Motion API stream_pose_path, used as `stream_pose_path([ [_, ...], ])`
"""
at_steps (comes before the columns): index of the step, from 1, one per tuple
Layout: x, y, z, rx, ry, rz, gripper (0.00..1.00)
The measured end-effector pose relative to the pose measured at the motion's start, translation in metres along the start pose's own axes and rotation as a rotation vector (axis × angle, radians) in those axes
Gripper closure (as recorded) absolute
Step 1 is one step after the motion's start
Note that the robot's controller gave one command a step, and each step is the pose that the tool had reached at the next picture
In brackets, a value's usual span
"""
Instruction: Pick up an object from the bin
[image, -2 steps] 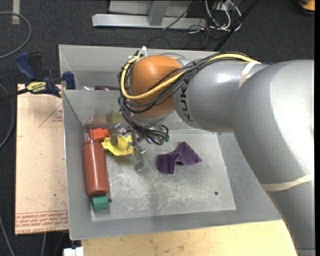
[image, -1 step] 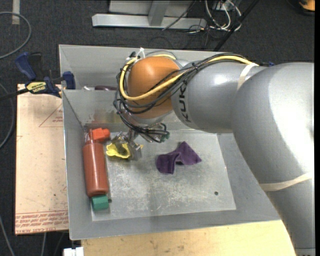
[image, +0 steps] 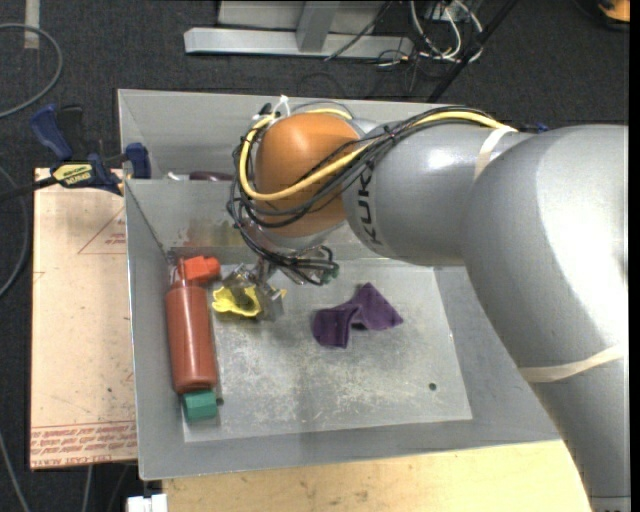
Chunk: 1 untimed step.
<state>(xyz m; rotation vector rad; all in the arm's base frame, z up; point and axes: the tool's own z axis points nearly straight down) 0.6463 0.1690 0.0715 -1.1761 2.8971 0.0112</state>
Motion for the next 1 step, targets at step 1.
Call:
stream_pose_path([
  [1, 0.0114, -0.0053, -0.1391, 0.002, -0.006, -0.041, 1.00],
])
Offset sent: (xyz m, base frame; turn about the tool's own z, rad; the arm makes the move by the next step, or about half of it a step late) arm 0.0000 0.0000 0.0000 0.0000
